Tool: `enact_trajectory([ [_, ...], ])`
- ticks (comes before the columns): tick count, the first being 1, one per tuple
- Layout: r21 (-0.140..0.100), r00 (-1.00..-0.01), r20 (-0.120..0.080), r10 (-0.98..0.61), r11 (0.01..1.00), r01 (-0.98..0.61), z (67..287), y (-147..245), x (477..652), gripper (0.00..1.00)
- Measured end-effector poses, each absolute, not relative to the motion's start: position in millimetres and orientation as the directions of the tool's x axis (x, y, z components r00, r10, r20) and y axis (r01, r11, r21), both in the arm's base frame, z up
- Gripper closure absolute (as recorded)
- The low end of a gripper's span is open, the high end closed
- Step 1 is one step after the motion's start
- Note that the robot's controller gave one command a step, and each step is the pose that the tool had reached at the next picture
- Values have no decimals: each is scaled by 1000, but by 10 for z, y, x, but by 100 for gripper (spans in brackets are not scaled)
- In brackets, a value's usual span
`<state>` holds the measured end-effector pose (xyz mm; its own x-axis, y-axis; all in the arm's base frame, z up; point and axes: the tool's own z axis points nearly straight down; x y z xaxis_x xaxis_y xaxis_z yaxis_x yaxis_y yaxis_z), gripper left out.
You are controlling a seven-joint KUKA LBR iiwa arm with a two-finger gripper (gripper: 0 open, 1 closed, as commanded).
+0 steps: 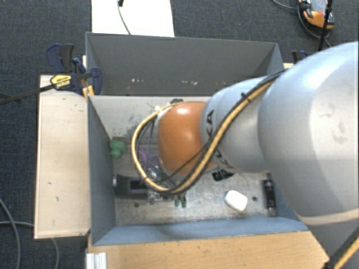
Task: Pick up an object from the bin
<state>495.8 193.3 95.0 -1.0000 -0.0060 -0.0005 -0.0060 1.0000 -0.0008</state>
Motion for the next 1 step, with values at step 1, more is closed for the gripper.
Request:
enact_trajectory([
  [1, 0, -1000, 3, -3, 1000, -3, 951, 1944, 4947, 0],
])
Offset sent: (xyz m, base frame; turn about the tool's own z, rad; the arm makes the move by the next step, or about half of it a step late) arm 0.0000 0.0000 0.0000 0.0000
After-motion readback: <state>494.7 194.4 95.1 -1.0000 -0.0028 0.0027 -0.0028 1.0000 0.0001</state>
